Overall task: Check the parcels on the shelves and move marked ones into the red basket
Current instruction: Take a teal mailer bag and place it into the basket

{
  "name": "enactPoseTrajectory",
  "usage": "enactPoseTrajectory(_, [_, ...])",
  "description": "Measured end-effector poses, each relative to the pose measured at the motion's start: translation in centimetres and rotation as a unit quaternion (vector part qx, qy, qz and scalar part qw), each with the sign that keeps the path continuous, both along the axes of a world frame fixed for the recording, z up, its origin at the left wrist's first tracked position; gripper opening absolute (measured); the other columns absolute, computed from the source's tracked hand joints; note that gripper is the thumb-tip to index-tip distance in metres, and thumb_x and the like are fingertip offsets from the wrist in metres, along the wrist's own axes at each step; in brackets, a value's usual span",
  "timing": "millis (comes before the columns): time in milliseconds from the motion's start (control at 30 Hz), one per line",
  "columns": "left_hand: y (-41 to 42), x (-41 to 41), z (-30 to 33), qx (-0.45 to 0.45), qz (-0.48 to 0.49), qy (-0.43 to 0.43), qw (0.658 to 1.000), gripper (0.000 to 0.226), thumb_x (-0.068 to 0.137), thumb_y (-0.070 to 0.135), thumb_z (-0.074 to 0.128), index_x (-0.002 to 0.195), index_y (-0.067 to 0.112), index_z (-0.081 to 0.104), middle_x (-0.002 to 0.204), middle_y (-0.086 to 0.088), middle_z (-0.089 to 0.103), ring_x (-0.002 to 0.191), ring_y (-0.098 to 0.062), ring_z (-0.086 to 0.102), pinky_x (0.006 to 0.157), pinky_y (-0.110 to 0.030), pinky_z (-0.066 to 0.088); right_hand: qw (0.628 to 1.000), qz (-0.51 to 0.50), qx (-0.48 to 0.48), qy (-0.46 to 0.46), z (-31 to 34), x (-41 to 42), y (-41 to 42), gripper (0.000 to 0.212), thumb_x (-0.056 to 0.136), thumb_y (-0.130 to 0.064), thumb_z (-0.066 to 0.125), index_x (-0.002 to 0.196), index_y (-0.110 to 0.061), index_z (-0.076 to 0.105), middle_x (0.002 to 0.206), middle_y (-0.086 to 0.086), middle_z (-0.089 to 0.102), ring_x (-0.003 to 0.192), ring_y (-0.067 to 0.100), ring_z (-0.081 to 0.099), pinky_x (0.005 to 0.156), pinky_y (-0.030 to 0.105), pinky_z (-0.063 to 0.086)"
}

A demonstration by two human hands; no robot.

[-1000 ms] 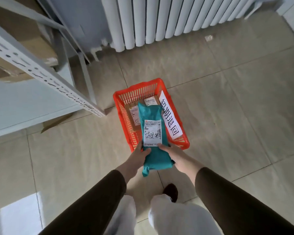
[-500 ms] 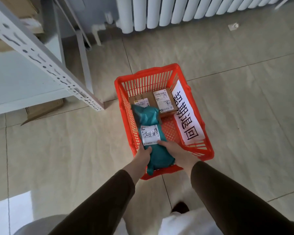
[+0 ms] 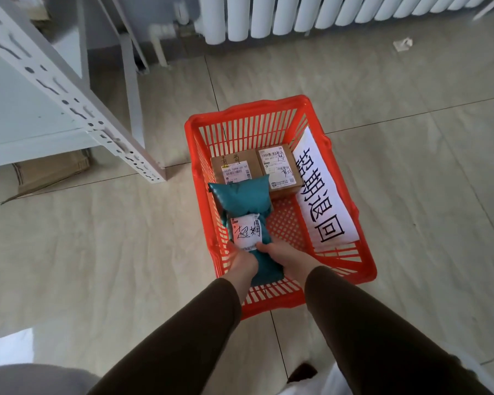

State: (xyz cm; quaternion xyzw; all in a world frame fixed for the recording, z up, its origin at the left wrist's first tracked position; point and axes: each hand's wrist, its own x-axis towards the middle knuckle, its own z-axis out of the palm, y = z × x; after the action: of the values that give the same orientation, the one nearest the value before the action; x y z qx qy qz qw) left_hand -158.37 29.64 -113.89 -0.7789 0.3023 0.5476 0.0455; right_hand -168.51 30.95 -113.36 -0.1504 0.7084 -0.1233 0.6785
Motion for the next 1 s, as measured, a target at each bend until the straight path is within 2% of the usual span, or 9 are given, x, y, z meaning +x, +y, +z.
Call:
enactPoseTrajectory(67, [0.1,0.0,-0.4,-0.009,-0.037,-0.028,0.999,0.056,0.112,0.039,0.031,0.162,0.016,0.022,0.155,-0.022,0.044,0.142,-0.036,0.047,0.120,-0.051,0.036,1.000,0.022,-0.010,0.007,-0.5,0.1,-0.1,0.042,0.104,-0.026,0.058,0.145,-0.022,0.050,0.135,0.011,0.064,0.119,0.031,0.062,0.109,0.049,0.049])
enactPoseTrajectory(133, [0.0,-0.2,-0.5,-0.002,-0.008,-0.024,1.000,0.059,0.111,0.035,0.038,0.163,0.020,0.015,0.154,-0.022,0.043,0.139,-0.038,0.049,0.117,-0.052,0.041,0.999,0.028,-0.020,0.004,-1.1,0.3,-0.1,0.046,0.104,-0.024,0.057,0.149,-0.024,0.046,0.139,0.011,0.062,0.123,0.031,0.061,0.113,0.051,0.046])
enactPoseTrajectory(233, [0.0,-0.3,-0.4,0.008,0.003,-0.033,0.999,0.067,0.108,0.027,0.048,0.163,0.017,0.012,0.150,-0.022,0.046,0.133,-0.037,0.055,0.111,-0.048,0.048,0.998,0.045,-0.028,0.021,-1.6,0.6,-0.1,0.050,0.105,-0.024,0.055,0.153,-0.024,0.041,0.145,0.011,0.058,0.127,0.032,0.058,0.116,0.051,0.043])
enactPoseTrajectory(367, [-0.1,-0.3,-0.8,0.009,-0.005,-0.032,0.999,0.072,0.107,0.018,0.053,0.165,0.012,0.011,0.155,-0.024,0.043,0.138,-0.038,0.052,0.114,-0.050,0.045,0.992,0.078,-0.073,0.068,-1.5,1.2,-0.1,0.049,0.106,-0.024,0.055,0.152,-0.019,0.042,0.148,0.012,0.054,0.135,0.034,0.052,0.118,0.046,0.039])
enactPoseTrajectory(500, [-0.6,-0.3,-0.3,0.023,-0.011,-0.044,0.999,0.077,0.106,0.013,0.054,0.165,0.010,0.005,0.152,-0.023,0.046,0.137,-0.037,0.053,0.111,-0.045,0.046,0.998,0.064,-0.012,0.013,-1.6,0.2,-0.2,0.042,0.104,-0.024,0.058,0.145,-0.022,0.050,0.134,0.011,0.063,0.119,0.031,0.061,0.108,0.046,0.049])
enactPoseTrajectory(600, [-0.5,-0.2,-0.3,0.021,0.036,-0.014,0.999,0.069,0.107,0.013,0.052,0.164,0.009,0.014,0.150,-0.022,0.051,0.134,-0.038,0.056,0.105,-0.043,0.049,0.997,0.076,0.020,-0.006,-1.4,-1.0,0.1,0.032,0.104,-0.024,0.058,0.136,-0.022,0.054,0.123,0.010,0.066,0.111,0.030,0.064,0.102,0.048,0.054])
enactPoseTrajectory(700, [0.1,0.1,0.3,-0.007,0.065,0.019,0.998,0.062,0.108,0.012,0.044,0.164,0.015,0.017,0.148,-0.019,0.052,0.128,-0.037,0.059,0.100,-0.042,0.052,0.997,0.075,0.022,-0.020,-0.9,-1.4,0.4,0.020,0.106,-0.019,0.055,0.126,-0.025,0.056,0.114,0.006,0.065,0.102,0.026,0.064,0.088,0.042,0.057])
enactPoseTrajectory(867, [1.2,0.4,1.1,-0.080,0.013,0.028,0.996,0.072,0.109,0.014,0.045,0.166,0.032,0.006,0.158,-0.011,0.043,0.137,-0.034,0.051,0.106,-0.047,0.046,0.996,0.085,0.009,0.008,-1.5,-1.0,0.5,0.021,0.104,-0.020,0.058,0.126,-0.022,0.057,0.119,0.008,0.066,0.114,0.031,0.063,0.105,0.050,0.053])
enactPoseTrajectory(1000, [1.1,0.8,1.7,-0.066,0.011,0.039,0.997,0.066,0.110,0.018,0.043,0.165,0.032,0.009,0.154,-0.011,0.047,0.132,-0.032,0.054,0.092,-0.038,0.046,0.997,0.081,0.012,0.001,-1.1,-1.2,0.7,0.025,0.104,-0.021,0.058,0.129,-0.018,0.057,0.122,0.011,0.067,0.112,0.031,0.065,0.103,0.049,0.055])
